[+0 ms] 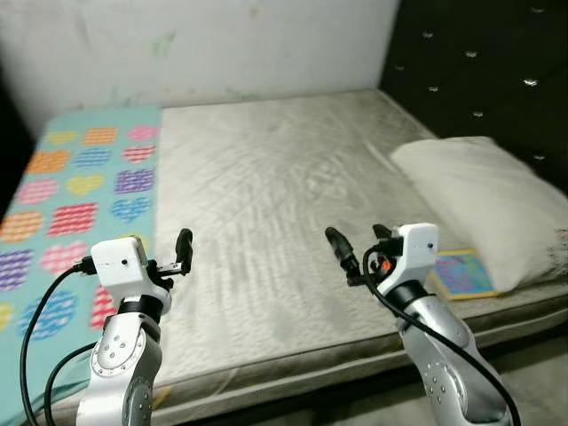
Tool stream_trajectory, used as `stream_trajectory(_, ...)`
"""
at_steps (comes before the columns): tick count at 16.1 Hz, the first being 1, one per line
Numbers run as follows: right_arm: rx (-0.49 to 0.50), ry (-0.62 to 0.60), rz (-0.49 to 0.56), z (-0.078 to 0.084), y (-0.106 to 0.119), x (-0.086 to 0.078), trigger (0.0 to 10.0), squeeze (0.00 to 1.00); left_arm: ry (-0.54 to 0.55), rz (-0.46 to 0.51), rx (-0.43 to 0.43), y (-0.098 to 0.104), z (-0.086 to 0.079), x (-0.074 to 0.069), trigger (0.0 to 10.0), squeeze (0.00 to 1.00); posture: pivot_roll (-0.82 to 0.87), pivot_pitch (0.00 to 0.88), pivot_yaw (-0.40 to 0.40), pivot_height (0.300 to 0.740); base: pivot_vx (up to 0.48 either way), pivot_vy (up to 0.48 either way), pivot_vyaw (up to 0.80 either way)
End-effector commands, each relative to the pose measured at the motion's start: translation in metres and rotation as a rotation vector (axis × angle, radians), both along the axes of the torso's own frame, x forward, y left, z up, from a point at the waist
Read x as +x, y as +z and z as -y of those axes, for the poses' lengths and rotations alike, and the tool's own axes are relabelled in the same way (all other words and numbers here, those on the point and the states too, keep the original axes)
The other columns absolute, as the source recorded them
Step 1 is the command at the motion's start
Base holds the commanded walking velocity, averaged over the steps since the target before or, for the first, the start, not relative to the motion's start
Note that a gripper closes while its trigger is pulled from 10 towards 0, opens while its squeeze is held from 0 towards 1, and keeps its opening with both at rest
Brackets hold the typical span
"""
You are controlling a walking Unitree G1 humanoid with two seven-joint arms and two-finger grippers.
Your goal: Clean up the room
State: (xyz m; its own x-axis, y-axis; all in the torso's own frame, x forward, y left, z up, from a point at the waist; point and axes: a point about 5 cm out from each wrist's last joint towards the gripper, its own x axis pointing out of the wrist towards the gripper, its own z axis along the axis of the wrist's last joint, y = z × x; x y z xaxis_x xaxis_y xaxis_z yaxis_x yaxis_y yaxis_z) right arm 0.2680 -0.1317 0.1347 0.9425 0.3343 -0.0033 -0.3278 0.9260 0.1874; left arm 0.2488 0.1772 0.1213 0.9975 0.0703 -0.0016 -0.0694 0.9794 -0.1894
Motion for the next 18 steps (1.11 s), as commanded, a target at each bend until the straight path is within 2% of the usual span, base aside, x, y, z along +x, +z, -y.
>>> stream_trajectory(1, -0.015, -0.022, 0.005, 0.0074, -0.0003, -0.0004, 10.0, 0.00, -0.011, 0.005, 0.000, 0.0015, 0.0064, 0.0016, 10.0, 0.00, -0.18, 0.013, 0.017, 0.740, 0.000, 0.480, 0.00)
stream_trajectory(7, -0.004, -0.015, 0.012, 0.0057, 0.0022, 0.0036, 10.0, 0.00, -0.001, 0.010, 0.008, 0.0024, 0.0051, 0.0027, 10.0, 0.00, -0.18, 0.017, 0.015, 0.740, 0.000, 0.480, 0.00)
stream_trajectory(9, -0.036, -0.001, 0.036, 0.0047, 0.0060, 0.0064, 10.0, 0.00, 0.001, 0.015, 0.013, 0.0035, 0.0048, 0.0034, 10.0, 0.00, -0.19, 0.021, 0.017, 0.740, 0.000, 0.480, 0.00)
stream_trajectory(12, -0.029, 0.005, 0.037, 0.0034, 0.0062, 0.0070, 10.0, 0.00, 0.008, 0.015, 0.016, 0.0025, 0.0041, 0.0030, 10.0, 0.00, -0.19, 0.018, 0.007, 0.740, 0.000, 0.480, 0.80)
stream_trajectory(18, -0.021, 0.016, 0.032, 0.0016, 0.0044, 0.0079, 10.0, 0.00, 0.003, 0.004, 0.017, -0.0006, 0.0068, 0.0026, 10.0, 0.00, -0.19, 0.011, 0.005, 0.740, 0.000, 0.480, 0.00)
